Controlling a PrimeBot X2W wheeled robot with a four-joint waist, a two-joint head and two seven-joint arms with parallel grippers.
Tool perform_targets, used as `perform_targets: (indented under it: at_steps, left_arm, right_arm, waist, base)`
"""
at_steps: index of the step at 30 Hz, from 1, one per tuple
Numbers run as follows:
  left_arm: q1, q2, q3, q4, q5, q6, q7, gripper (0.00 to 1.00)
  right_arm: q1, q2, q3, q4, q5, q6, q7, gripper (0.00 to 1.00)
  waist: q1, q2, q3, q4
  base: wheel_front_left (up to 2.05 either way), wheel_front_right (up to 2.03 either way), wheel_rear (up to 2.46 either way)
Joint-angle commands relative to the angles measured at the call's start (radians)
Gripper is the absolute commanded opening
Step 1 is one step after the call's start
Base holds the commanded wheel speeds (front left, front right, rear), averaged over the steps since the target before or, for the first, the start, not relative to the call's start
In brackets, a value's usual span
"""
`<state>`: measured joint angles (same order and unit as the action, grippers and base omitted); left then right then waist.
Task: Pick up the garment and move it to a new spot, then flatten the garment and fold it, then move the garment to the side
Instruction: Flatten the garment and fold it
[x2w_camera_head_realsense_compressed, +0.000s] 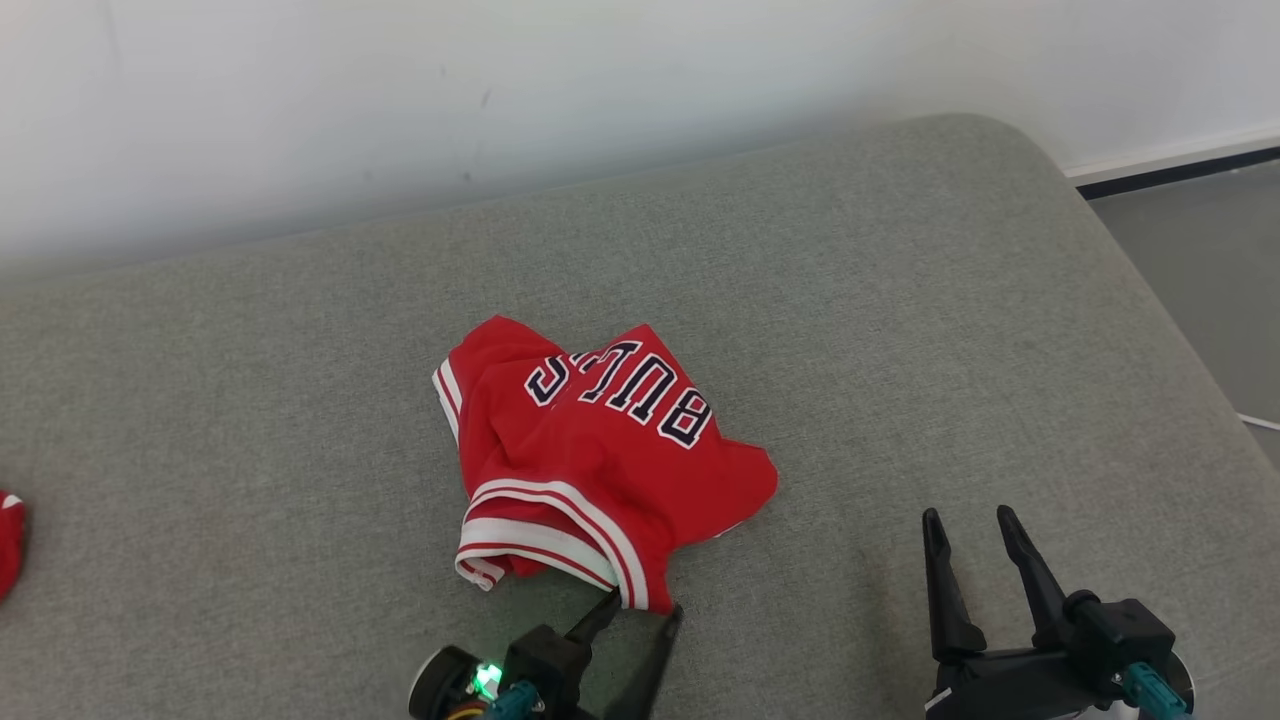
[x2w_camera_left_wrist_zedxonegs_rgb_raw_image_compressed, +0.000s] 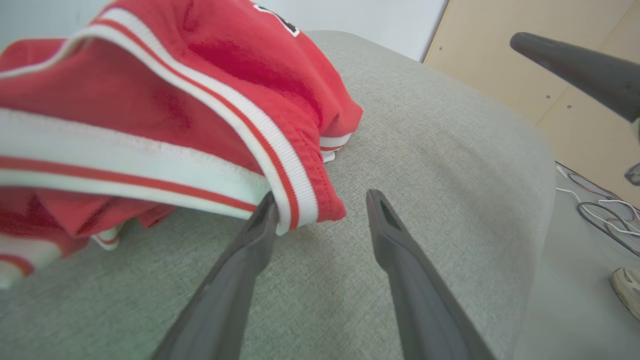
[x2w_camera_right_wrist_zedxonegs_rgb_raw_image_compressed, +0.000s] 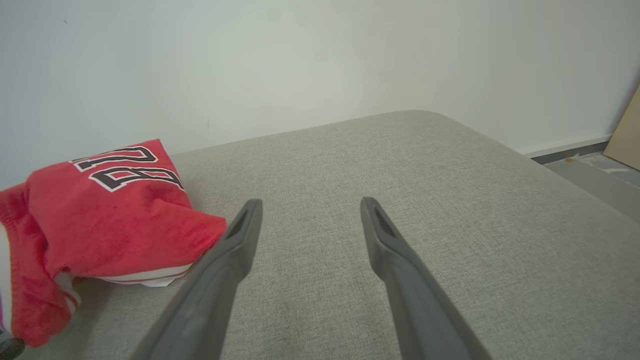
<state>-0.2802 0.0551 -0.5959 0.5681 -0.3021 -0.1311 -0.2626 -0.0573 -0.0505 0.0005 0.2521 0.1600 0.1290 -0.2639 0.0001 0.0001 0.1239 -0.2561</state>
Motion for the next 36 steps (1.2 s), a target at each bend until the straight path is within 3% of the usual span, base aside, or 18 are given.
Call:
perform_targets:
  at_steps: [1, 2, 7, 12, 22, 27, 30, 36]
  left_arm:
    - [-0.018, 0.0, 0.002, 0.001, -0.008, 0.001, -0.003, 0.08]
    - [-0.023, 0.0, 0.0, 0.005, -0.01, 0.001, -0.003, 0.0]
    - [-0.04, -0.002, 0.027, -0.013, -0.031, 0.001, -0.003, 0.0]
    - [-0.004, 0.004, 0.103, -0.124, -0.022, 0.001, -0.003, 0.0]
    - [0.118, 0.142, 0.255, -0.371, -0.004, 0.008, -0.003, 0.0]
    - [0.202, 0.208, 0.302, -0.446, -0.011, 0.039, 0.006, 0.0]
    - [0.259, 0.238, 0.333, -0.448, -0.031, 0.06, 0.017, 0.0]
    - [0.325, 0.214, 0.331, -0.352, -0.06, 0.072, 0.028, 0.0]
  right_arm:
    - [0.006, 0.001, -0.005, -0.001, 0.005, 0.003, -0.001, 1.0]
    - [0.008, 0.0, -0.008, -0.002, 0.005, 0.003, -0.001, 1.0]
    - [0.006, 0.0, -0.006, -0.001, 0.0, 0.003, -0.001, 1.0]
    - [0.022, 0.001, -0.012, 0.0, -0.008, 0.003, -0.001, 1.0]
    - [0.06, 0.001, -0.025, 0.002, -0.013, 0.003, -0.001, 1.0]
    - [0.064, 0.0, -0.024, 0.005, -0.006, 0.003, -0.001, 1.0]
    - [0.068, 0.001, -0.019, 0.009, -0.003, 0.003, -0.001, 1.0]
    - [0.071, 0.0, -0.009, 0.017, -0.006, 0.003, -0.001, 1.0]
  waist:
    - [-0.0001, -0.0001, 0.003, 0.002]
    - [-0.0001, -0.0001, 0.002, 0.007]
    - [-0.0001, -0.0001, -0.006, 0.042]
    - [-0.0001, -0.0001, -0.022, 0.095]
    - [-0.0001, -0.0001, -0.067, 0.222]
    - [-0.0001, -0.0001, -0.079, 0.264]
    - [-0.0001, -0.0001, -0.083, 0.275]
    - [-0.0001, -0.0001, -0.091, 0.276]
  base:
    - [0.0, 0.0, 0.0]
    - [0.0, 0.0, 0.0]
    - [0.0, 0.0, 0.0]
    - [0.0, 0.0, 0.0]
    - [0.0, 0.0, 0.0]
    - [0.0, 0.0, 0.0]
    - [0.0, 0.0, 0.0]
    - [0.0, 0.0, 0.0]
